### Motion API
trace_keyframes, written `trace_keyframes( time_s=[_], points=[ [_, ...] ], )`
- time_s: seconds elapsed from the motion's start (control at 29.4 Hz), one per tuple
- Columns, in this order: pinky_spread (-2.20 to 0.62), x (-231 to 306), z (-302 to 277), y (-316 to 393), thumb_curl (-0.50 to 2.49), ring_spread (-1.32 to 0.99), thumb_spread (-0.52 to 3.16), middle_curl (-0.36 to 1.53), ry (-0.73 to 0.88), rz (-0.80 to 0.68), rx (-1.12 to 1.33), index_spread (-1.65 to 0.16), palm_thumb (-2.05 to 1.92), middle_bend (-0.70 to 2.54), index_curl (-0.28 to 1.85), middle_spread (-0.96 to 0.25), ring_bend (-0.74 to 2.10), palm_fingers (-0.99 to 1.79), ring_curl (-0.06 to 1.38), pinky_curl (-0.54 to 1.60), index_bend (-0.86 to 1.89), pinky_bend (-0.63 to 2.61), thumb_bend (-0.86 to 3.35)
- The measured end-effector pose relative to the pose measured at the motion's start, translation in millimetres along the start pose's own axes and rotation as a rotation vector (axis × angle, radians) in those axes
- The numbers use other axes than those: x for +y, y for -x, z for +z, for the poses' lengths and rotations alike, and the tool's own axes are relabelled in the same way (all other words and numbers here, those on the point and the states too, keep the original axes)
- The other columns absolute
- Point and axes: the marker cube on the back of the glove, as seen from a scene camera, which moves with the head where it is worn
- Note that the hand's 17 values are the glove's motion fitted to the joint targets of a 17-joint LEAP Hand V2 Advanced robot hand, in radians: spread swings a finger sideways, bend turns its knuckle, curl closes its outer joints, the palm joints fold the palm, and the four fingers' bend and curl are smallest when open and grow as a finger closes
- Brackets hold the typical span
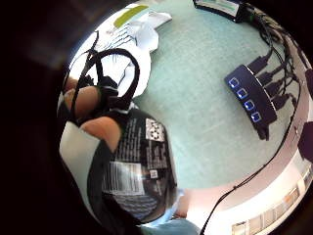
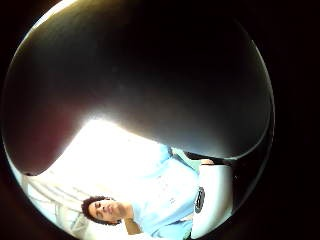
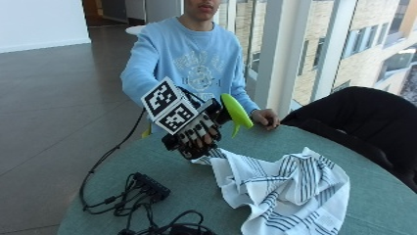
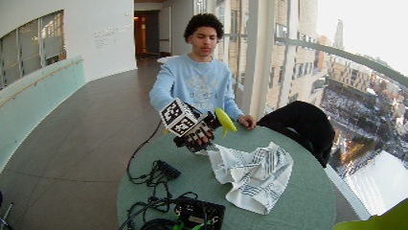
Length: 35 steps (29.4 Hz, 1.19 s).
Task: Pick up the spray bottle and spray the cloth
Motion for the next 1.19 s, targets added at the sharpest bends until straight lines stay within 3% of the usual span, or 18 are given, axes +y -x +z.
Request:
trace_keyframes(
  time_s=[1.19],
  points=[
    [0.13,-0.3,5.7,3.6,0.67,-0.03,0.70,0.46,0.024,0.024,0.000,-0.24,0.99,0.20,0.36,-0.12,0.41,1.10,0.36,0.37,0.13,0.24,-0.03]
  ],
)
